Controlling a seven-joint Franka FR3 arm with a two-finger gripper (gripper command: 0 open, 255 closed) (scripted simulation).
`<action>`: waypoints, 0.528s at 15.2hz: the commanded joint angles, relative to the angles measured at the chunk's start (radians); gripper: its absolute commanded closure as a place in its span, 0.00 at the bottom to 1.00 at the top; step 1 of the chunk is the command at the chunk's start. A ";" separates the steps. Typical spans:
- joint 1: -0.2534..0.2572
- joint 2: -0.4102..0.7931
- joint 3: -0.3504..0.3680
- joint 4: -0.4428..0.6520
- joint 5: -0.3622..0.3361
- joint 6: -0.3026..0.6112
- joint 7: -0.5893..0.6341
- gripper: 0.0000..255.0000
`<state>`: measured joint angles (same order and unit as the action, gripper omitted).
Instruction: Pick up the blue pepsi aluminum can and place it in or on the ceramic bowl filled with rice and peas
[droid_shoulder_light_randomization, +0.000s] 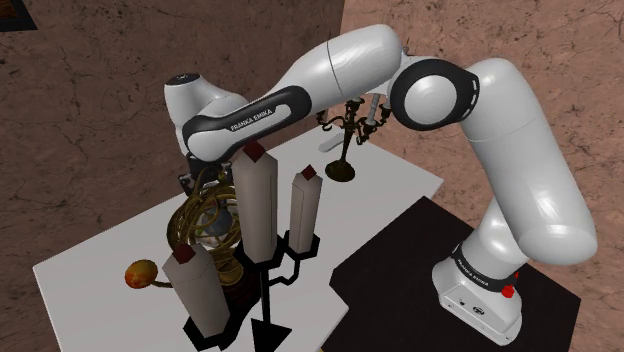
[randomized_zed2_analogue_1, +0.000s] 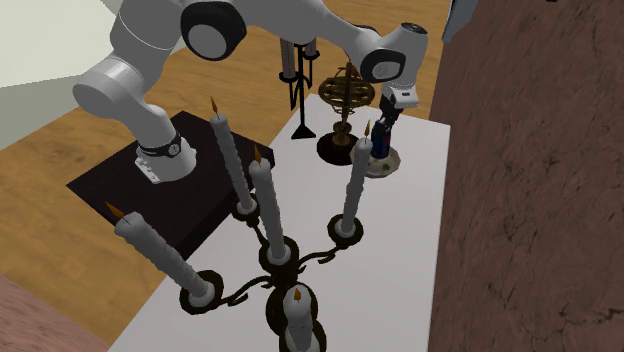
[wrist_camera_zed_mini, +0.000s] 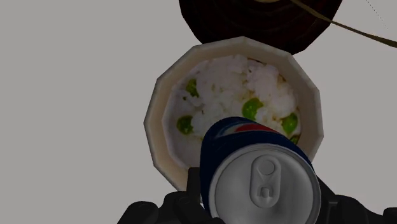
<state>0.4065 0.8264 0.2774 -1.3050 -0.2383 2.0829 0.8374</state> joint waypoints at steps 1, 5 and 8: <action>0.000 0.000 0.000 -0.001 0.000 0.001 0.000 1.00; 0.000 0.000 0.000 0.000 0.000 0.001 0.000 0.00; 0.000 0.000 0.000 0.000 0.000 0.001 0.000 0.00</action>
<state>0.4065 0.8262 0.2774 -1.3054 -0.2384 2.0840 0.8376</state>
